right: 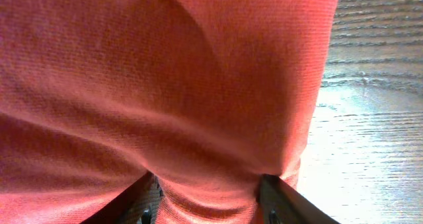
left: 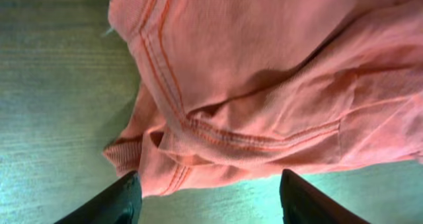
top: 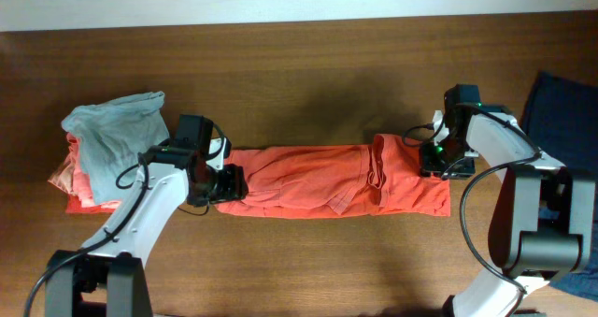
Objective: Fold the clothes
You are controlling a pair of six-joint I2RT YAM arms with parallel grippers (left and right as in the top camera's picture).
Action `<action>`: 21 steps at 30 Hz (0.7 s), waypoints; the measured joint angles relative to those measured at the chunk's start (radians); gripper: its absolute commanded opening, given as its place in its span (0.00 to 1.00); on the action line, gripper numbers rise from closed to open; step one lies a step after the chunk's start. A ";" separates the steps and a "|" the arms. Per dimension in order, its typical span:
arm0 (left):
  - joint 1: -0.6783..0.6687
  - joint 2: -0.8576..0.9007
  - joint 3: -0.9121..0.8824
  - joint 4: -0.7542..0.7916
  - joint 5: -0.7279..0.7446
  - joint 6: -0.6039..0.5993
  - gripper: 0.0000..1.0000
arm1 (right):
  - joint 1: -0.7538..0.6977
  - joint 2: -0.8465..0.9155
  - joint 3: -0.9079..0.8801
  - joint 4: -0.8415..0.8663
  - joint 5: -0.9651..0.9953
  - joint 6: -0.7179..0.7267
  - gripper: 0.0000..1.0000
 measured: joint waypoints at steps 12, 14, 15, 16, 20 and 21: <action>0.000 0.113 0.001 0.143 -0.053 0.001 0.70 | 0.003 0.000 -0.001 0.001 0.003 0.001 0.54; 0.000 0.147 0.001 0.174 -0.056 0.000 0.70 | 0.003 0.000 -0.001 0.001 0.003 0.001 0.54; 0.000 0.167 0.001 0.189 -0.055 0.001 0.70 | 0.003 0.000 -0.001 0.001 0.003 0.001 0.54; 0.000 0.175 0.009 0.191 -0.049 0.002 0.70 | 0.003 0.000 -0.001 0.001 0.003 0.000 0.54; 0.001 0.202 0.029 0.230 -0.007 0.000 0.59 | 0.003 -0.001 -0.002 0.002 0.003 0.000 0.54; 0.002 0.209 0.032 0.242 0.011 0.000 0.54 | 0.003 -0.001 -0.002 0.002 0.003 0.000 0.54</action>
